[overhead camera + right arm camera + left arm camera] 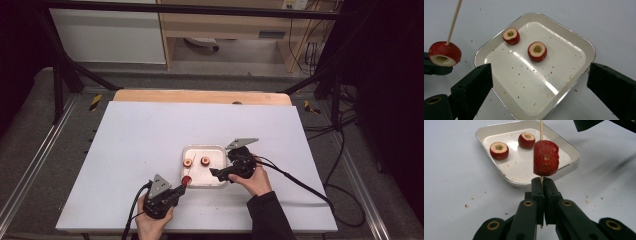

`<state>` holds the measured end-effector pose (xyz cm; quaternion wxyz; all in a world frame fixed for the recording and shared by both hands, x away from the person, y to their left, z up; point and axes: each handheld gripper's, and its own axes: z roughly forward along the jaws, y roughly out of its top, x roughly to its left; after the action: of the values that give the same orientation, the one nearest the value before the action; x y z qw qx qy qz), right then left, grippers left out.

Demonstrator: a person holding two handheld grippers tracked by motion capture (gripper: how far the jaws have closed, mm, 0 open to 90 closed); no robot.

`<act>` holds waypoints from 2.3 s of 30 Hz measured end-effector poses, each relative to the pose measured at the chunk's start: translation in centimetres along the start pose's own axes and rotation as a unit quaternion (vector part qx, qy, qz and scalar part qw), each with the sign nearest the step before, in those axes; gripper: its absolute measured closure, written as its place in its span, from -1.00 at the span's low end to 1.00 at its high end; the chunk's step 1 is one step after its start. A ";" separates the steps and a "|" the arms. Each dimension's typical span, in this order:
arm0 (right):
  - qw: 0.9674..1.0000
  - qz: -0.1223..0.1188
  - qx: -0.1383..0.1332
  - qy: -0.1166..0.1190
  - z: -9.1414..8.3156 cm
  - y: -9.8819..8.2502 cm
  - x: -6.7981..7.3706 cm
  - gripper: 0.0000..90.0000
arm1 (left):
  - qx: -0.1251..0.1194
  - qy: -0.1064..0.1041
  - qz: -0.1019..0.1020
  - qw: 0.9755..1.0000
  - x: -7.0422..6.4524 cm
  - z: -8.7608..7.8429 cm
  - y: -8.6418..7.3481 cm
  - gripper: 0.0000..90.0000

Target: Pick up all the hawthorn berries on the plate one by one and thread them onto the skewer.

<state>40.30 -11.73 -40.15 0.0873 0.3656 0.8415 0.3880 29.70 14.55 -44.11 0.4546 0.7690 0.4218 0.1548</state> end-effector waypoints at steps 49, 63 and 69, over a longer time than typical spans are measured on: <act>0.984 -0.009 0.177 -0.010 7.7 5.5 -0.7 -0.23 | 0.002 0.000 0.003 1.000 0.5 -0.1 -0.5 0.96; 0.983 0.006 0.185 0.006 8.1 5.3 -0.7 0.19 | 0.003 -0.001 0.002 1.000 0.5 0.0 -0.5 0.96; 0.983 0.012 0.186 0.006 8.0 5.4 -0.7 0.33 | 0.004 0.000 0.003 1.000 0.6 0.0 -0.5 0.96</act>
<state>47.18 -5.15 -41.88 0.0088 0.3830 0.8951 0.2280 29.76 15.12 -44.60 0.4515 0.7719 0.4202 0.1541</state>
